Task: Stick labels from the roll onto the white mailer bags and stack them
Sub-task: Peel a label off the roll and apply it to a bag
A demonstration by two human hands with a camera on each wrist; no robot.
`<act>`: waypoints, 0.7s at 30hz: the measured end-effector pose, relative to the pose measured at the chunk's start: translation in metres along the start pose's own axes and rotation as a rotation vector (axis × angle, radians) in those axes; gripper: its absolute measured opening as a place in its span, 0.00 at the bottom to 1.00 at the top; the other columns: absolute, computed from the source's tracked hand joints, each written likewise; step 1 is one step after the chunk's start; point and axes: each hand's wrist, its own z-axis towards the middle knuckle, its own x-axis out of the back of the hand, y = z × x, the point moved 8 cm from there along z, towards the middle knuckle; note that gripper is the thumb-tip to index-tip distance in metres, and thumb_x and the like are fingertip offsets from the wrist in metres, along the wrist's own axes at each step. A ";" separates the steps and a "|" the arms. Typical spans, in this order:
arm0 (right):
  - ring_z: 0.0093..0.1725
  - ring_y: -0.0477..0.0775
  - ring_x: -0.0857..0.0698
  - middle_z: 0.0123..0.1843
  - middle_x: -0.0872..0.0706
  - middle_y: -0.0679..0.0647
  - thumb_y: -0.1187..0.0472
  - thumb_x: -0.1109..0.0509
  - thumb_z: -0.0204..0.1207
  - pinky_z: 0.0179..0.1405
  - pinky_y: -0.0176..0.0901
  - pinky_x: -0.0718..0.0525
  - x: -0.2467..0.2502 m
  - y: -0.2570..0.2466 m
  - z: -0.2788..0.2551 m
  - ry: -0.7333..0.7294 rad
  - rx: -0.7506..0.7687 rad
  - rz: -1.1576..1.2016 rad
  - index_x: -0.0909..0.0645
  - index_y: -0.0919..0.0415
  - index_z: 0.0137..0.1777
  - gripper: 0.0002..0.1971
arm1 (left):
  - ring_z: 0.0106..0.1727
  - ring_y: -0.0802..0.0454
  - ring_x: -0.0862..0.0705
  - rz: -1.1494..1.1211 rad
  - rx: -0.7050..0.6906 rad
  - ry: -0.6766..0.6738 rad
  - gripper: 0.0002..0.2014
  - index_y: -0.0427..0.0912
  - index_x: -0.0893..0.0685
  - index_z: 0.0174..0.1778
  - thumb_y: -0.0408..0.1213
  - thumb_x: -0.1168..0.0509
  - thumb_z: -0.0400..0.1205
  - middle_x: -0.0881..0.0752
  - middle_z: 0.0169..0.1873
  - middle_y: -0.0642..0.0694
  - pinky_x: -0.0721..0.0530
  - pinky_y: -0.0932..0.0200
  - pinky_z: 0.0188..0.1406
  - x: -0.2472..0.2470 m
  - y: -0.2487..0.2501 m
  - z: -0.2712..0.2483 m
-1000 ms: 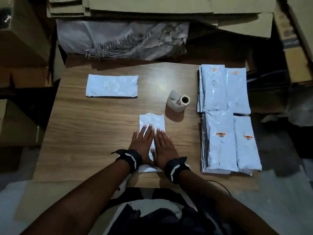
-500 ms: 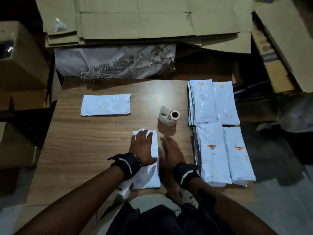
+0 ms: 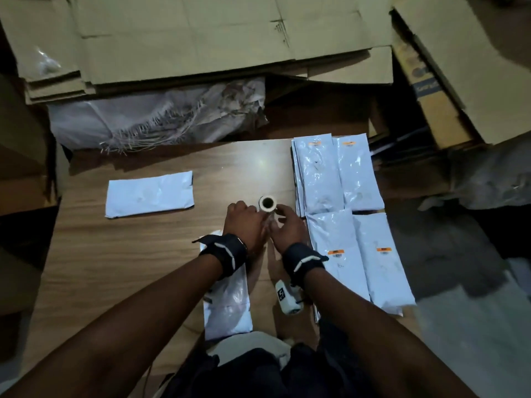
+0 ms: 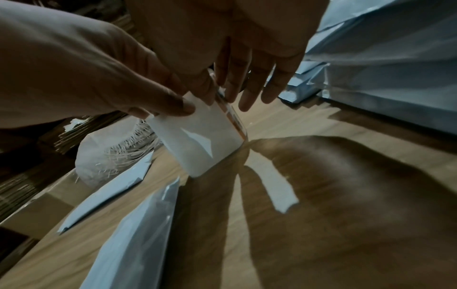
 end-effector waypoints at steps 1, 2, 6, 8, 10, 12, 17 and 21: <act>0.57 0.52 0.14 0.60 0.12 0.51 0.53 0.32 0.80 0.50 0.36 0.23 0.001 -0.001 -0.001 0.002 0.005 -0.018 0.20 0.52 0.67 0.16 | 0.60 0.39 0.23 -0.008 -0.005 -0.011 0.15 0.51 0.18 0.59 0.49 0.46 0.84 0.14 0.54 0.46 0.31 0.46 0.60 -0.003 0.001 0.001; 0.56 0.51 0.14 0.60 0.12 0.50 0.52 0.32 0.81 0.49 0.35 0.24 0.002 -0.001 -0.002 0.000 0.009 -0.041 0.20 0.51 0.67 0.16 | 0.60 0.39 0.23 -0.019 -0.010 -0.021 0.14 0.52 0.18 0.60 0.48 0.45 0.84 0.14 0.55 0.46 0.31 0.47 0.60 -0.006 0.001 0.002; 0.58 0.52 0.14 0.61 0.12 0.50 0.50 0.32 0.79 0.56 0.43 0.17 0.005 -0.001 -0.003 -0.015 0.031 -0.124 0.18 0.50 0.66 0.17 | 0.60 0.39 0.23 -0.075 -0.034 -0.037 0.14 0.57 0.20 0.64 0.47 0.43 0.84 0.14 0.55 0.47 0.31 0.48 0.59 -0.012 0.003 0.006; 0.59 0.53 0.14 0.61 0.11 0.48 0.48 0.32 0.78 0.56 0.44 0.17 0.008 -0.003 -0.003 -0.025 0.028 -0.198 0.16 0.47 0.65 0.16 | 0.60 0.40 0.24 -0.099 -0.043 -0.038 0.15 0.58 0.20 0.65 0.46 0.43 0.83 0.14 0.55 0.47 0.31 0.49 0.59 -0.011 0.005 0.006; 0.58 0.53 0.13 0.60 0.11 0.47 0.46 0.32 0.78 0.55 0.43 0.17 0.012 -0.005 -0.003 -0.030 0.039 -0.256 0.16 0.44 0.64 0.16 | 0.60 0.40 0.24 -0.106 -0.056 -0.038 0.16 0.58 0.20 0.65 0.46 0.42 0.83 0.14 0.55 0.47 0.32 0.49 0.59 -0.011 0.006 0.007; 0.58 0.53 0.13 0.60 0.11 0.46 0.46 0.34 0.79 0.54 0.42 0.18 0.013 -0.007 -0.003 -0.037 0.059 -0.294 0.16 0.43 0.64 0.15 | 0.60 0.40 0.24 -0.108 -0.063 -0.032 0.15 0.59 0.20 0.65 0.47 0.42 0.83 0.14 0.55 0.48 0.32 0.50 0.58 -0.010 0.005 0.009; 0.59 0.58 0.14 0.58 0.10 0.51 0.51 0.35 0.81 0.55 0.45 0.19 0.017 -0.009 -0.002 -0.048 0.073 -0.372 0.14 0.46 0.62 0.14 | 0.59 0.42 0.24 -0.074 -0.086 -0.019 0.14 0.59 0.20 0.64 0.47 0.45 0.85 0.15 0.54 0.50 0.33 0.49 0.58 -0.012 0.005 0.010; 0.58 0.55 0.14 0.59 0.10 0.47 0.46 0.34 0.79 0.55 0.45 0.17 0.016 -0.011 -0.003 -0.067 0.082 -0.371 0.14 0.45 0.62 0.15 | 0.60 0.41 0.24 -0.075 -0.082 -0.025 0.14 0.58 0.20 0.65 0.48 0.44 0.85 0.15 0.55 0.50 0.33 0.49 0.58 -0.015 0.004 0.009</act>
